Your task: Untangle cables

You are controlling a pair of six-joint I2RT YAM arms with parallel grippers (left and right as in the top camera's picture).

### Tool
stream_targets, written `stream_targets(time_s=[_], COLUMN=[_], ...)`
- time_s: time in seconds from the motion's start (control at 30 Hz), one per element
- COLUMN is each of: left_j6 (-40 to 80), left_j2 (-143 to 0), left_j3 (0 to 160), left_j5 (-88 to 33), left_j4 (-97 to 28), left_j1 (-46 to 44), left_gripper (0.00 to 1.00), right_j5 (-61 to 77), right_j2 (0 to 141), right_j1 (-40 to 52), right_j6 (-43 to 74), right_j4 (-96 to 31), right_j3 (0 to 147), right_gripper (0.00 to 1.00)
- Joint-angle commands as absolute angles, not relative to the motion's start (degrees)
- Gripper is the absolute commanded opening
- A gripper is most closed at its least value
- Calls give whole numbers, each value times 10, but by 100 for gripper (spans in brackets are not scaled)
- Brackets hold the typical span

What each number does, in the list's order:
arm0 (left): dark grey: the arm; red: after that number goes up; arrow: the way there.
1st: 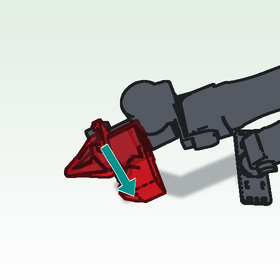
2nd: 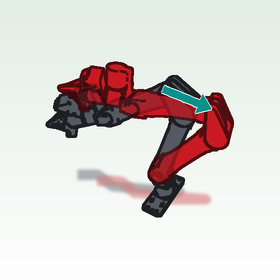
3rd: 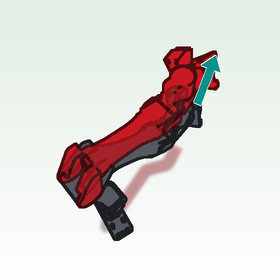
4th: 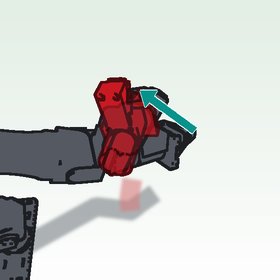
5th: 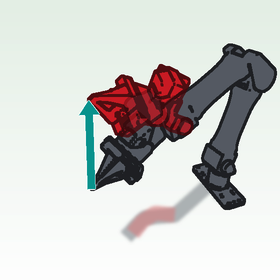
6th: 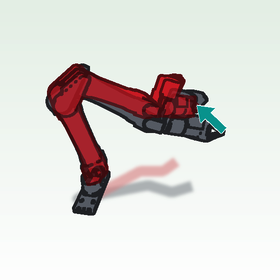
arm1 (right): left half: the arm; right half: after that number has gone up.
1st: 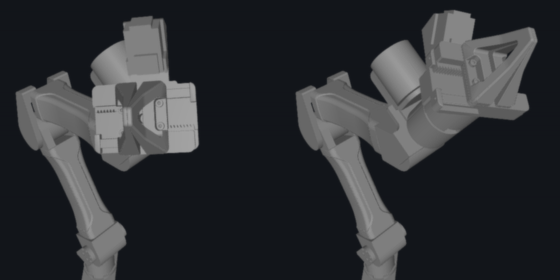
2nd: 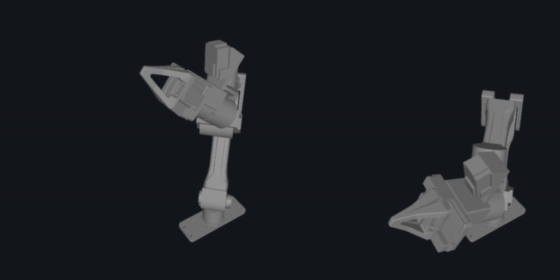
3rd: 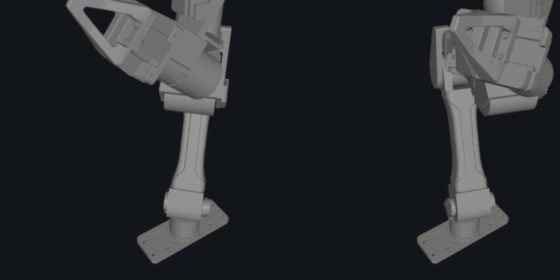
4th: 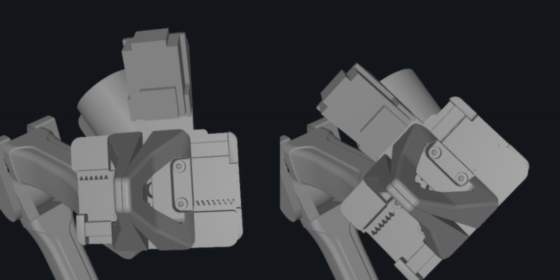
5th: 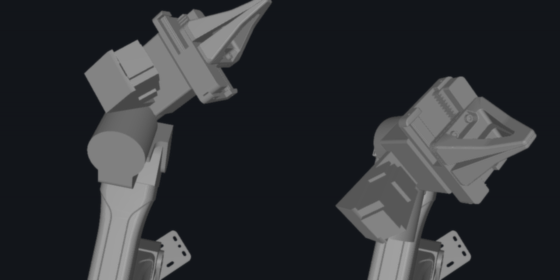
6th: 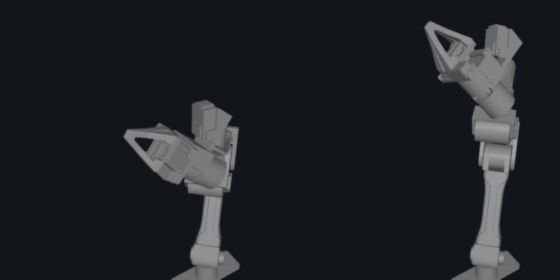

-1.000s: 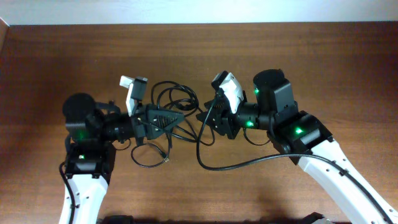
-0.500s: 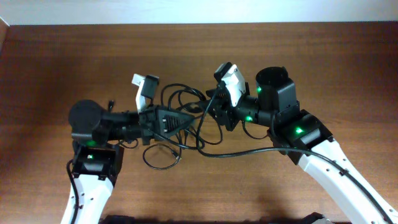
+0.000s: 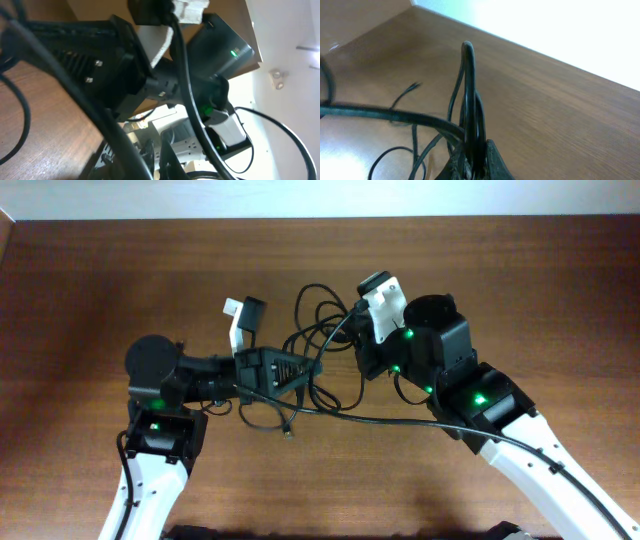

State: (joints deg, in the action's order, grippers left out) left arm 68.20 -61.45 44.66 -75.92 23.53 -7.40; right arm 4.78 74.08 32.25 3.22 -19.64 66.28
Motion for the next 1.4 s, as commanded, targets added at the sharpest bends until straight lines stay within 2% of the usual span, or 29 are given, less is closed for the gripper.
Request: stream_targets(time_s=[0.0, 0.13, 0.17, 0.4, 0.5, 0.6, 0.7, 0.77, 0.8, 0.87, 0.97, 1.07, 1.13, 1.3, 1.37], left_j6=[668, 668, 668, 668, 670, 784, 804, 815, 816, 816, 818, 818, 818, 818, 818], left_j2=[-591, -591, -591, -591, -591, -591, -591, -591, -592, -592, -592, -592, -592, -597, -604], left_j3=[458, 458, 458, 458, 458, 471, 497, 499, 499, 499, 499, 500, 505, 573, 601], left_j5=[-789, -797, -797, -806, -826, -839, -888, -894, -898, -901, -901, -899, -890, -877, -877], left_j4=[253, 253, 253, 253, 303, 429, 441, 441, 441, 441, 441, 441, 441, 483, 484], left_j1=[-72, -72, -72, -58, 12, 182, 299, 329, 331, 316, 249, 149, 109, 72, 72], left_gripper=[0, 0, 0, 0, 0, 0, 0, 0, 0, 0, 0, 0, 0, 0, 0], right_j5=[-267, -487, -502, -431, -433, -428, -384, -343, -301, -180, 44, 194, 238, 240, 240], right_j2=[754, 754, 754, 754, 754, 754, 754, 754, 754, 754, 754, 754, 754, 754, 754], right_j1=[295, 294, 285, 250, 196, 107, 26, -8, -20, -18, 1, 33, 60, 189, 248], right_j6=[102, 102, 102, 99, 99, 100, 100, 100, 99, 86, 69, 58, 58, 58, 61], right_j4=[-202, -194, -194, -197, -220, -270, -299, -310, -316, -317, -317, -322, -336, -382, -383], right_j3=[659, 659, 659, 659, 659, 659, 659, 659, 659, 659, 659, 659, 659, 659, 659], right_gripper=[4, 4, 4, 4, 10, 10, 10, 10, 10, 33, 41, 42, 42, 43, 46])
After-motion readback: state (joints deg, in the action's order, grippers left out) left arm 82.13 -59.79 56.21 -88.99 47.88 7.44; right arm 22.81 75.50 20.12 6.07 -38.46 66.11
